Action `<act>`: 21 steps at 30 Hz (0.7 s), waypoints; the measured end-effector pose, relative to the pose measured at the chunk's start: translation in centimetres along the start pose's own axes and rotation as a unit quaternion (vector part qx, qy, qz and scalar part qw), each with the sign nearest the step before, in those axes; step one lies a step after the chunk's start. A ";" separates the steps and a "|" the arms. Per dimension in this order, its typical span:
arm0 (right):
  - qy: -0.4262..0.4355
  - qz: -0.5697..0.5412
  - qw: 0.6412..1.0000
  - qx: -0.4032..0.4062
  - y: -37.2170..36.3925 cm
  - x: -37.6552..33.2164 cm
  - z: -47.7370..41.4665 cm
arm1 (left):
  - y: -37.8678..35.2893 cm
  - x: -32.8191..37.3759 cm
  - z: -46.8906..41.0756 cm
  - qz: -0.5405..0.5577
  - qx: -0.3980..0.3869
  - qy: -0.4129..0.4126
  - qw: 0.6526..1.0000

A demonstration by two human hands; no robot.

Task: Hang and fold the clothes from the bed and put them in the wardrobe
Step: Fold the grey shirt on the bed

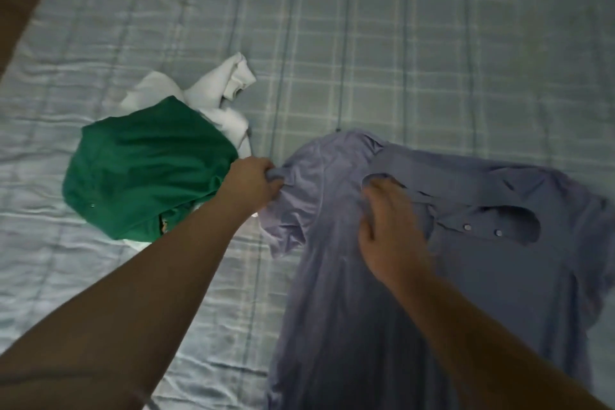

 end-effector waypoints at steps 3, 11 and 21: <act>0.035 -0.007 0.998 -0.054 -6.0 -5.2 -0.9 | 0.0 -0.8 -0.9 0.104 -0.045 0.015 0.993; -0.031 0.117 0.982 -0.143 -12.2 -9.4 -1.0 | 2.2 -2.8 -0.8 0.353 -0.018 -0.029 0.935; -0.122 0.093 0.982 -0.107 -13.4 -10.5 -1.7 | 4.9 1.1 0.3 0.085 0.005 -0.118 0.989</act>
Point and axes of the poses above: each hand's wrist, its own z-axis away from the middle knuckle, its own y-axis out of the back of the hand, x = y × z, the point moved 9 cm from there along -z, towards the middle knuckle, and after that the axes turned 15 degrees about -x, right-handed, at the moved point
